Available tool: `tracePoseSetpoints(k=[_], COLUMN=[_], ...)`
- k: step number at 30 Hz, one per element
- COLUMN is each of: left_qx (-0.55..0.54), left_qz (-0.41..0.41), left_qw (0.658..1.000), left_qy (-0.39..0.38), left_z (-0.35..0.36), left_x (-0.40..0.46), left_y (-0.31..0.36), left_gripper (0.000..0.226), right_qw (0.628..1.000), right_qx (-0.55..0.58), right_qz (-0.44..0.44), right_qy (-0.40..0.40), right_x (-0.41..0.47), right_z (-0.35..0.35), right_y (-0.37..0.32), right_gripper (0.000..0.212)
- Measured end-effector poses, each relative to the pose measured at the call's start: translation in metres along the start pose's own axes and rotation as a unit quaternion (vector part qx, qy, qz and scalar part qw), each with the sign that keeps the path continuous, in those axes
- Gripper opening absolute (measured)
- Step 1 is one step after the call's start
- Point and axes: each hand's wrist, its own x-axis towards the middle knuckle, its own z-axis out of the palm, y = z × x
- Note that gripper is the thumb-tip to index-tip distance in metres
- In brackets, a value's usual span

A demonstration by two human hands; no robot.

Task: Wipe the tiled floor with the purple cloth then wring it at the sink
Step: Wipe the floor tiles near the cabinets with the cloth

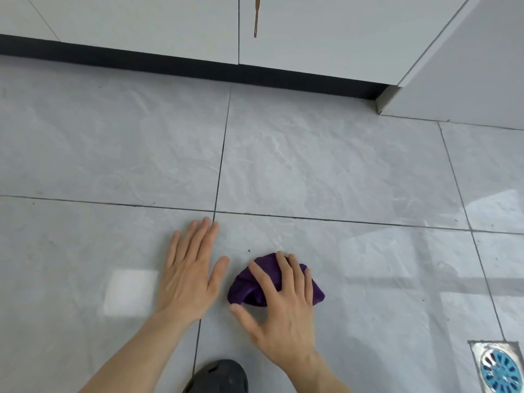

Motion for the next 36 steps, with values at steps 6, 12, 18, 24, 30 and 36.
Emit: tracePoseSetpoints(k=[6, 12, 18, 24, 30, 36], left_qx=[-0.007, -0.011, -0.002, 0.002, 0.005, 0.010], left_qz=[-0.023, -0.025, -0.028, -0.027, -0.027, -0.024], left_qw=[1.000, 1.000, 1.000, 1.000, 1.000, 1.000], left_qy=[-0.002, 0.010, 0.010, 0.008, 0.007, -0.001], left_z=[0.021, 0.024, 0.024, 0.022, 0.021, 0.020], left_x=[0.019, 0.019, 0.019, 0.019, 0.019, 0.019], left_y=[-0.014, -0.014, -0.014, -0.012, -0.013, -0.012], left_gripper=[0.068, 0.064, 0.065, 0.065, 0.067, 0.068], right_qw=[0.991, 0.998, 0.997, 0.995, 0.994, 0.996], right_qx=[0.110, 0.019, 0.013, 0.028, 0.028, -0.021], right_qz=[0.005, -0.044, -0.072, -0.080, -0.085, -0.038], right_qy=[0.073, 0.048, 0.026, 0.061, 0.061, 0.084], right_x=[0.023, 0.053, 0.075, 0.091, 0.089, 0.069], right_z=[0.027, 0.039, 0.040, 0.043, 0.036, 0.000], right_y=[-0.002, -0.007, 0.003, 0.008, 0.015, 0.063], right_gripper=[0.039, 0.040, 0.052, 0.052, 0.050, 0.043])
